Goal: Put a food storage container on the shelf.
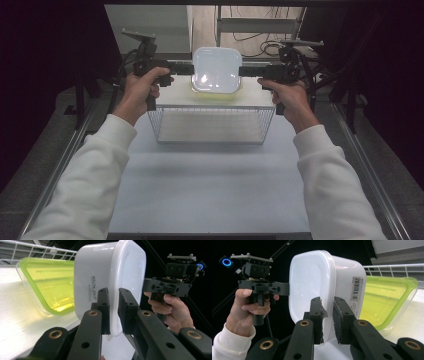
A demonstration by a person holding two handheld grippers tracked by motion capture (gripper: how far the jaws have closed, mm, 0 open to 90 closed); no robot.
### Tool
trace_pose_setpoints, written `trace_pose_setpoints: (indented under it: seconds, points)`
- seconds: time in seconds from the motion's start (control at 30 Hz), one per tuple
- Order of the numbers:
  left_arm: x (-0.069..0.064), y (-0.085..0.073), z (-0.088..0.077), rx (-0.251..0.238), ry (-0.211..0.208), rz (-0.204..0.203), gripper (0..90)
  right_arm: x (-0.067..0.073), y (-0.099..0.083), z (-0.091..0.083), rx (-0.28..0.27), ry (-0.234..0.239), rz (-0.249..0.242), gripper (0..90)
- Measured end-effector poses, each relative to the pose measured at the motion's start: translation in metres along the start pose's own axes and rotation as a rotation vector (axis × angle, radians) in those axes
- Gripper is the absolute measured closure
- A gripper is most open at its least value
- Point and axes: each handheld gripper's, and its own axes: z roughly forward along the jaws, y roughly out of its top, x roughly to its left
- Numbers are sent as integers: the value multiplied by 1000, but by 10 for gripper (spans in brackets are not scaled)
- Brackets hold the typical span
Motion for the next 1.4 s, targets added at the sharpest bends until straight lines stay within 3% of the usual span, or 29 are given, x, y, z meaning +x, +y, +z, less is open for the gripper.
trace_pose_setpoints:
  seconds: [0.33,0.63,0.83,0.93,1.3,1.33,1.4]
  points:
    - [18,23,11,-15,-7,-33,813,-19,24,13,5,-7,24,774]
    - [32,25,22,2,0,-66,816,-37,29,25,39,-47,60,767]
    - [35,26,25,7,-12,-80,818,-44,31,26,34,-42,90,764]
    - [40,28,26,4,-12,-100,814,-47,33,28,31,-32,110,760]
    - [64,38,33,-12,-68,-253,805,-56,42,37,52,-38,218,736]
    - [64,38,33,-12,-68,-253,805,-56,42,37,52,-38,218,736]
    - [67,39,35,-20,-73,-274,803,-60,43,39,52,-34,259,732]
